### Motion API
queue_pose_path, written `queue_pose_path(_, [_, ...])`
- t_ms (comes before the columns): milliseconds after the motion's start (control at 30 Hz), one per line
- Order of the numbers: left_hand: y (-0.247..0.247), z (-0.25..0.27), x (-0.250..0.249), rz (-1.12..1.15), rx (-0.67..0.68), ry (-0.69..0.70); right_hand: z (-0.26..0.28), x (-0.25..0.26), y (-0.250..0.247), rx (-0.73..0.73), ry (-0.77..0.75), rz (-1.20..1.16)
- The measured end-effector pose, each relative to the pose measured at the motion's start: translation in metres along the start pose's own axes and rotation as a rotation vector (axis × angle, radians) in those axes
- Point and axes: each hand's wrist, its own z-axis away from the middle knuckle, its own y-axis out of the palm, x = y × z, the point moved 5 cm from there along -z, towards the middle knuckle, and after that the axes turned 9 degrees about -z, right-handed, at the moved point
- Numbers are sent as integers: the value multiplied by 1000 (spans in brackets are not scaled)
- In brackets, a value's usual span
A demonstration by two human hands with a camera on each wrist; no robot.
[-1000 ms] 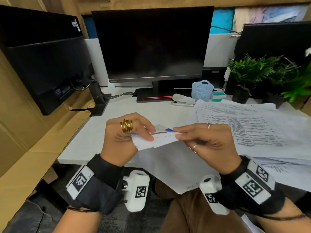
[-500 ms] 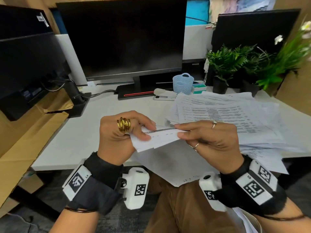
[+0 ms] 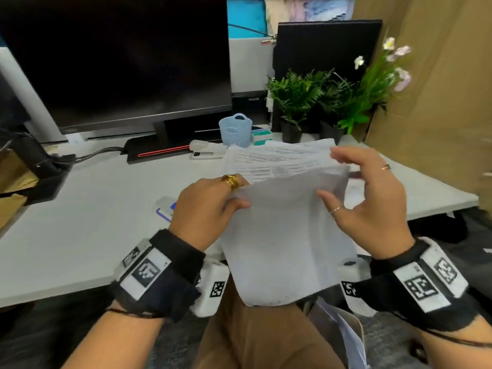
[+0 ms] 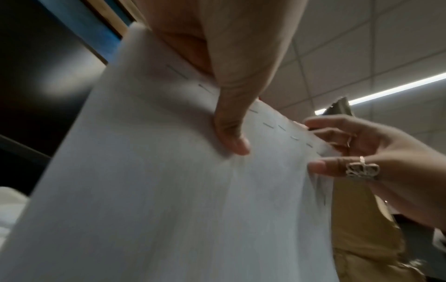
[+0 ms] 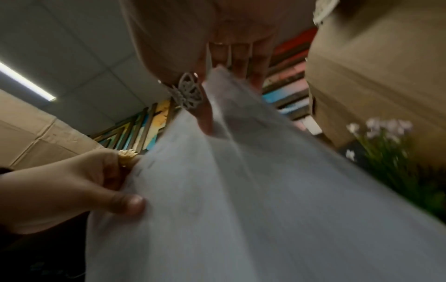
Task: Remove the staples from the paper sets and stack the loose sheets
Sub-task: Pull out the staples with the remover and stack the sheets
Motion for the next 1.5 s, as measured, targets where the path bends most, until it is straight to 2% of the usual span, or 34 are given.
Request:
queue_pose_path(33, [5, -10, -12, -14, -1, 52, -1, 6, -8, 14, -46, 140])
queue_pose_path(100, [15, -29, -39, -4, -4, 141, -1, 9, -16, 139, -47, 403])
queue_pose_path(167, [24, -47, -61, 88, 16, 169, 0, 4, -24, 303, 47, 591])
queue_pose_path(267, [47, -70, -82, 277, 99, 120, 3, -10, -47, 554, 275, 868])
queue_pose_path(333, [68, -79, -95, 350, 164, 123, 9, -22, -62, 661, 294, 957])
queue_pose_path(533, [134, -69, -101, 365, 337, 153, 48, -85, -80, 802, 533, 658])
queue_pose_path(600, [154, -59, -94, 355, 364, 106, 71, -106, -73, 834, 590, 547])
queue_pose_path(667, [173, -50, -89, 206, 429, 79, 97, -129, -59, 884, 642, 523])
queue_pose_path(733, [185, -49, -89, 21, 464, 111, 124, -154, -43, 941, 719, 505])
queue_pose_path(1000, [203, -53, -92, -26, 396, 109, 210, -229, 23, 967, 989, 359])
queue_pose_path(1233, [204, -53, -90, -17, 345, 104, 280, -281, 48, 949, 1168, 462])
queue_pose_path(1367, [207, -51, -89, -24, 331, 104, 309, -282, 56, 1006, 1174, 413])
queue_pose_path(1500, [206, -51, -89, -25, 328, 100, 343, -268, 68, 1074, 1246, 210])
